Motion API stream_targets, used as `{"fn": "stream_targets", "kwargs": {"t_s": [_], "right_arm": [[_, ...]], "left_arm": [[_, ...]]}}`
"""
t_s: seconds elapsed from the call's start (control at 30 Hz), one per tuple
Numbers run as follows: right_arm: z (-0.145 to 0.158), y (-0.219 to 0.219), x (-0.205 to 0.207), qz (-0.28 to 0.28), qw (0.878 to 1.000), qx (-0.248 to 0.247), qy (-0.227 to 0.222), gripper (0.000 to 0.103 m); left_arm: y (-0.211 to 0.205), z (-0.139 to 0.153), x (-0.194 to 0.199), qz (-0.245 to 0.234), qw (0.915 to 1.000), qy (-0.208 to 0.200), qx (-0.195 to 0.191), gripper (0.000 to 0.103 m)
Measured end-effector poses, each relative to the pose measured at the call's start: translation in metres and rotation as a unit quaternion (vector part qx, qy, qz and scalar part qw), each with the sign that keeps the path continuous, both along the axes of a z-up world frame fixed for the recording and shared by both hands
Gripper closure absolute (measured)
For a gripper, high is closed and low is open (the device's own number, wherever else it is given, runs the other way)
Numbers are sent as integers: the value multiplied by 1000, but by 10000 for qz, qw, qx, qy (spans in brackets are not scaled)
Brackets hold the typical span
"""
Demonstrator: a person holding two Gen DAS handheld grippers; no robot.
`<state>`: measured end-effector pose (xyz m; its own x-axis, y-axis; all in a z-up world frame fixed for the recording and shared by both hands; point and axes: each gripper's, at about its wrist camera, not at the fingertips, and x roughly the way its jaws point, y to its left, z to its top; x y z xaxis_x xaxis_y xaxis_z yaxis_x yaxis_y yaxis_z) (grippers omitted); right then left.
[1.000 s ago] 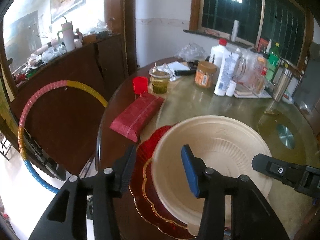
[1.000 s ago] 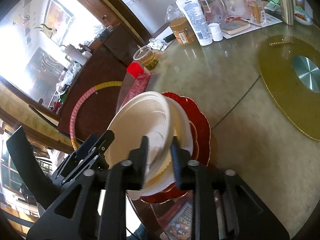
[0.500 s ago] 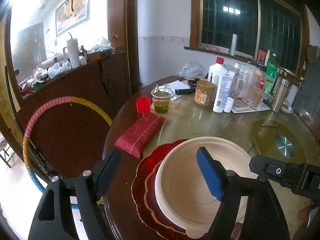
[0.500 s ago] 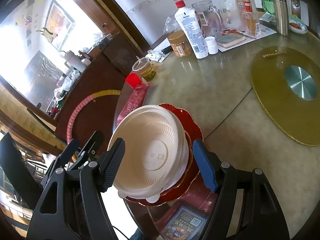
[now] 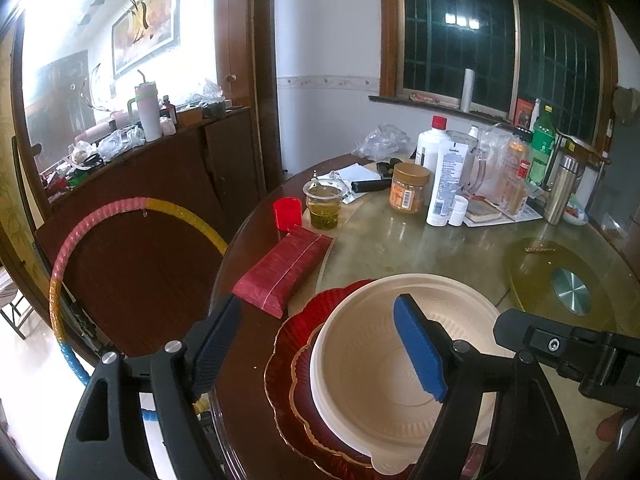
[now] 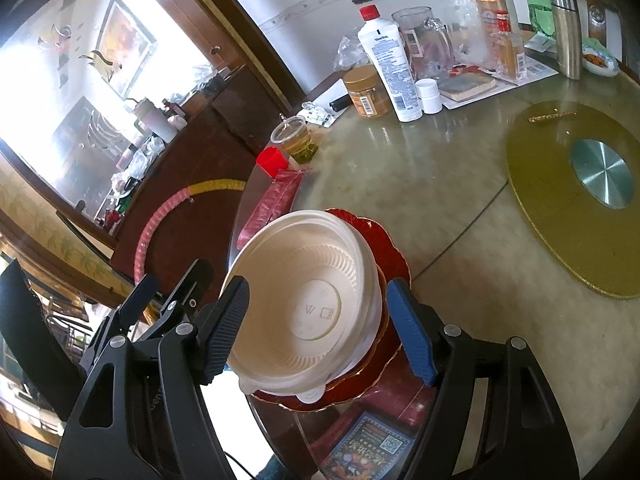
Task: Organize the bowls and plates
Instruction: 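Open the right gripper to release the small beige bowl onto the stack, then withdraw the open right gripper from the bowl stack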
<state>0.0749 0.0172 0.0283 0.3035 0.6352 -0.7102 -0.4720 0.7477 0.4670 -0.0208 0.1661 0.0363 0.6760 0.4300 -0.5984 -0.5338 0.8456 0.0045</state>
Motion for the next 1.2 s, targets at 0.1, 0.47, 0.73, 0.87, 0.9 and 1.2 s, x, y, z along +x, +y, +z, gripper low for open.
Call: {"fn": "stream_targets", "kwargs": {"t_s": [0.1, 0.47, 0.73, 0.87, 0.9, 1.2], "right_arm": [[1, 0, -1, 2, 10000, -11, -28, 31], [10, 1, -9, -24, 9993, -195, -321, 31], [36, 3, -32, 51, 9838, -1107, -1407, 0], [42, -4, -43, 136, 9754, -1394, -1702, 0], [42, -5, -45, 171, 9745, -1424, -1727, 0], [41, -18, -67, 362, 9673, -1582, -1951, 0]], "left_arm": [[0, 1, 0, 0, 10000, 9, 24, 24], [-1, 3, -4, -42, 10000, -21, 32, 24], [-5, 5, -10, -315, 9993, -51, -199, 19], [-14, 2, -13, -525, 9985, 42, -173, 12], [-15, 1, -14, -557, 9983, 56, -151, 12], [-25, -7, -19, -768, 9967, 261, -56, 0]]}}
